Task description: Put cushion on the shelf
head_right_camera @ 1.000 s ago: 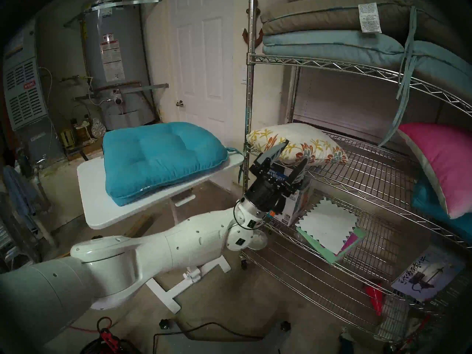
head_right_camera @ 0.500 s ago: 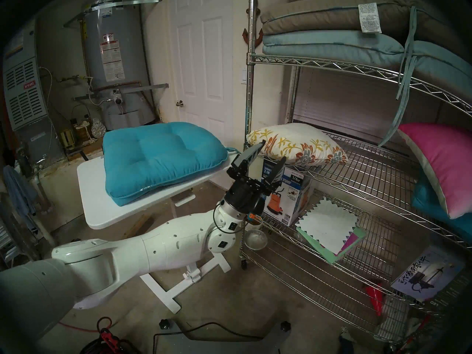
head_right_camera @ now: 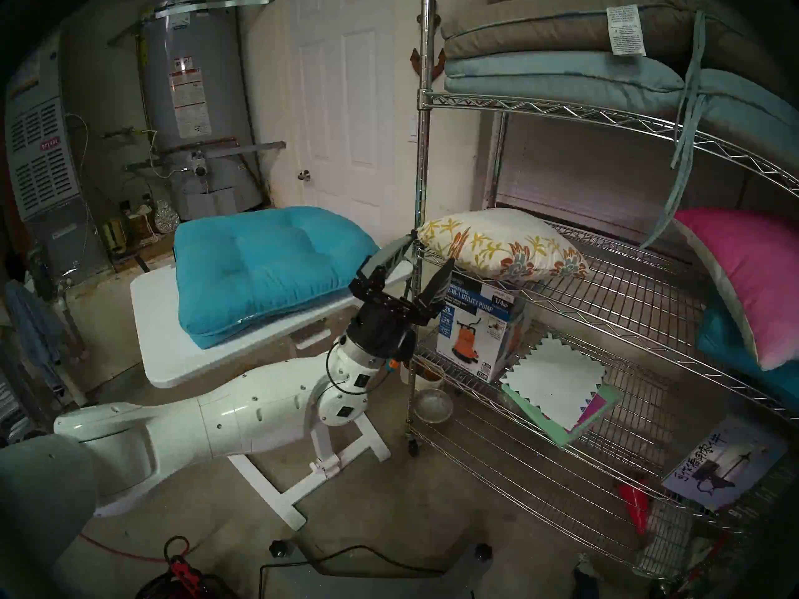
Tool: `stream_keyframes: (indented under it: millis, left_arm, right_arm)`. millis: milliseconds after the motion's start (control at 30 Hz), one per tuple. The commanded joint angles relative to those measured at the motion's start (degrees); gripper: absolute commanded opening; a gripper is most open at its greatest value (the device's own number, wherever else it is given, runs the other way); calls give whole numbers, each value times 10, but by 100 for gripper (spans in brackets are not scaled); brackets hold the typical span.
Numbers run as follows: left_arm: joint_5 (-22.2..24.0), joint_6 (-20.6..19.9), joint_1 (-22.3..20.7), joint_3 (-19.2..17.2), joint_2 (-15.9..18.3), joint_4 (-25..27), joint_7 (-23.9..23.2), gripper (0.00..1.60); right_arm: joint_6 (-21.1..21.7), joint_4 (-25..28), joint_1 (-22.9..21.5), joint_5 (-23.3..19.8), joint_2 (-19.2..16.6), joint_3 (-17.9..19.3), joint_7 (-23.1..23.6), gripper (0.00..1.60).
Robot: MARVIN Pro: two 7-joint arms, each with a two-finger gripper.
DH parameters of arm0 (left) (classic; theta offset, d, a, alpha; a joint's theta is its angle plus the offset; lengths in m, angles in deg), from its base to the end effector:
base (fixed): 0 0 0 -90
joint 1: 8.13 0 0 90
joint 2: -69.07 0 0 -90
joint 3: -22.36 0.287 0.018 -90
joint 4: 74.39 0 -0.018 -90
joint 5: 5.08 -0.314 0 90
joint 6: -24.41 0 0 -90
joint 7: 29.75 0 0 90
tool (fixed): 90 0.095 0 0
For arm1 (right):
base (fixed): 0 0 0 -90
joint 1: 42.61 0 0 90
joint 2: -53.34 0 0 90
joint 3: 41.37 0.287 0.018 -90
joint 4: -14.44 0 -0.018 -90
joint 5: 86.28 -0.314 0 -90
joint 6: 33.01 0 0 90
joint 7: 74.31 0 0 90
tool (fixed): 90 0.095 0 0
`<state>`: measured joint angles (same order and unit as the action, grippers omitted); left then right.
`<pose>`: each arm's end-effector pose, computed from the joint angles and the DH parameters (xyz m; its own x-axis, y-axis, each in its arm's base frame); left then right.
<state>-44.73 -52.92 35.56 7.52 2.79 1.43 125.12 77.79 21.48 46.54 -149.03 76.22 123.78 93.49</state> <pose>0.4253 -0.1812 -0.1938 -0.9001 -0.4352 0.0175 0.3290 -0.7056 -0.6277 0.0800 -0.6019 -0.1409 -0.6906 -0.5352 0.4865 0.1545 -0.7663 -0.6237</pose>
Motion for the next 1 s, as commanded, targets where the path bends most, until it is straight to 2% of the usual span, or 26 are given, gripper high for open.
stream_keyframes:
  millis: [0,500,833,867,900,967]
  left_arm:
    - [12,-9,-5,-17,54,59,-15,160]
    - [58,-20,-9,-42,131,154,-80,160]
    - [104,-30,-4,-44,181,209,-153,160]
    - [114,-32,-3,-43,189,219,-169,109]
    - [120,-33,-3,-42,195,226,-180,0]
    - [124,-35,-3,-42,197,231,-187,0]
  right_arm:
    - [1,-6,3,0,10,-1,-1,160]
    - [1,-7,3,0,10,-1,-1,160]
    - [1,-7,3,0,11,-1,-1,160]
    - [1,-7,3,0,11,-1,-1,160]
    - [1,-7,3,0,11,-1,-1,160]
    - [1,-7,3,0,11,-1,-1,160]
